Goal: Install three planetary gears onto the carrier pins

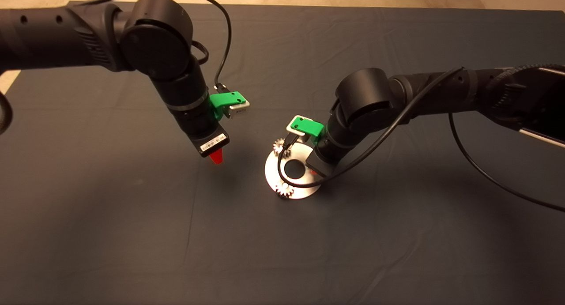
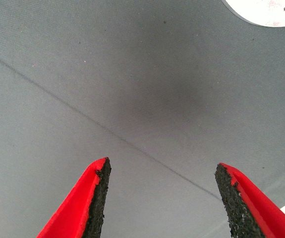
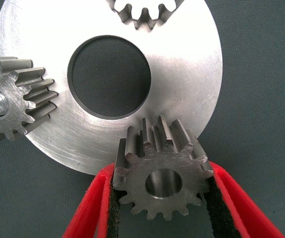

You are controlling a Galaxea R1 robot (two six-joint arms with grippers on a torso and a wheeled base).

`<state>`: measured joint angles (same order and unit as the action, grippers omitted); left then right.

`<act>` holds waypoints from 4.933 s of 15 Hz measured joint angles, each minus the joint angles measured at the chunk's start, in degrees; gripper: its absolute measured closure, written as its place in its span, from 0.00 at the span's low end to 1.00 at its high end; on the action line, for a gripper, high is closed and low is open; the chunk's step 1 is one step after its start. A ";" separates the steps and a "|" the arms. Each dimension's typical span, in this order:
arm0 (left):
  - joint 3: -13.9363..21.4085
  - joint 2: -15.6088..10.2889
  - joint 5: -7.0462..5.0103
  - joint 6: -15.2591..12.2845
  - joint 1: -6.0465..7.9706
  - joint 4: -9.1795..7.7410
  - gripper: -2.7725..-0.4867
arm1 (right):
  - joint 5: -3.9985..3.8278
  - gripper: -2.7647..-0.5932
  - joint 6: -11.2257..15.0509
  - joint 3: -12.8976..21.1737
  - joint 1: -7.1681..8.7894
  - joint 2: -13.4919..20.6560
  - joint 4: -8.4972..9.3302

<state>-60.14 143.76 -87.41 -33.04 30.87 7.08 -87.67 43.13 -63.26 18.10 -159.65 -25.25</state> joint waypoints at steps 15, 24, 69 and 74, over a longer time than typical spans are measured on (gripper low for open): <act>0.00 -0.77 0.00 0.00 0.33 -0.04 0.58 | -0.11 0.81 0.00 2.26 -0.20 1.24 -0.02; 0.02 -0.77 0.00 0.00 0.35 -0.04 0.58 | -0.06 0.81 0.01 2.26 -0.19 1.21 -3.63; 0.00 -1.51 0.01 0.00 1.11 -0.67 0.58 | -0.15 0.81 0.01 2.86 0.07 1.73 -0.13; 0.00 -1.56 0.01 0.00 1.11 -0.68 0.58 | -0.19 0.81 0.00 2.82 0.20 1.77 0.28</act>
<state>-60.14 142.20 -87.39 -33.04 31.98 6.40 -87.87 43.13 -60.44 18.30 -157.88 -24.97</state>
